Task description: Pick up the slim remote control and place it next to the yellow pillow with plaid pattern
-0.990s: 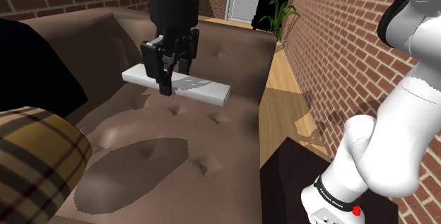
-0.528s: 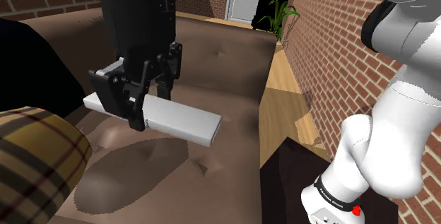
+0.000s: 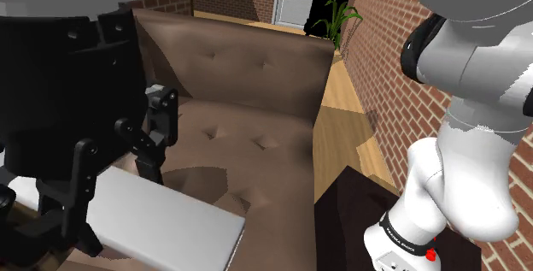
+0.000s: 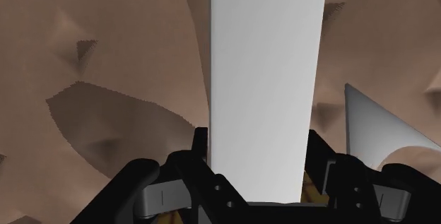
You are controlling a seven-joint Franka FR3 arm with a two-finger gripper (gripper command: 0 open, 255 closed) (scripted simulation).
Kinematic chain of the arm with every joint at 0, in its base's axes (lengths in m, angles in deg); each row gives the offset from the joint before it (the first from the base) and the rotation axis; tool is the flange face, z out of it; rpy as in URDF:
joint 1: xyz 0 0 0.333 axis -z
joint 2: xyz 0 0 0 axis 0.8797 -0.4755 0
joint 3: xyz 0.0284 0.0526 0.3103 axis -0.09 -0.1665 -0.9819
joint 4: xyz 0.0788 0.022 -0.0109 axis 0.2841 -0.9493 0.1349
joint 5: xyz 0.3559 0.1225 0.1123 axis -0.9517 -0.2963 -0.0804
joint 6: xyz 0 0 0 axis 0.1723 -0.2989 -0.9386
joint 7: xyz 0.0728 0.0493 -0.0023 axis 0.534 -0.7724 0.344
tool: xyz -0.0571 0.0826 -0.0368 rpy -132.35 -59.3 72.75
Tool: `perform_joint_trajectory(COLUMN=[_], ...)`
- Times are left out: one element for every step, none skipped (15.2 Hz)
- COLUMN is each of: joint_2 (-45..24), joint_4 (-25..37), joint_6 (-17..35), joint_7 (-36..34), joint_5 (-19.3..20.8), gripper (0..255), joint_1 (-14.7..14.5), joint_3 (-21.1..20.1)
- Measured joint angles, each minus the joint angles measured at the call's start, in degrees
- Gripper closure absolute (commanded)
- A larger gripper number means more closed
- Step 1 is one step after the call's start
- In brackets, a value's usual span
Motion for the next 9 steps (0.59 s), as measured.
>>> perform_joint_trajectory(joint_2=[-2.10, -3.35, -3.71, -3.75, -3.40, -3.05, -2.79, -2.12, -1.54], joint_4=[3.10, 4.66, 4.77, 4.20, 3.01, 1.75, 0.50, -1.22, -2.85], joint_6=[-1.18, -1.62, -1.41, -0.82, 0.03, 0.95, 1.95, 3.03, 4.12], joint_7=[-1.37, -2.33, -2.65, -2.90, -2.93, -2.97, -2.95, -2.92, -2.83], joint_5=[1.11, 1.76, 1.93, 1.95, 1.78, 1.60, 1.46, 1.13, 0.85], gripper=[255, 255, 255, 255, 255, 255, 255, 255, 255], joint_1=[-1.72, -2.86, -3.17, -3.25, -3.04, -2.83, -2.60, -2.24, -1.89], joint_3=[-0.32, -0.50, -0.54, -0.57, -0.59, -0.60, -0.60, -0.62, -0.62])
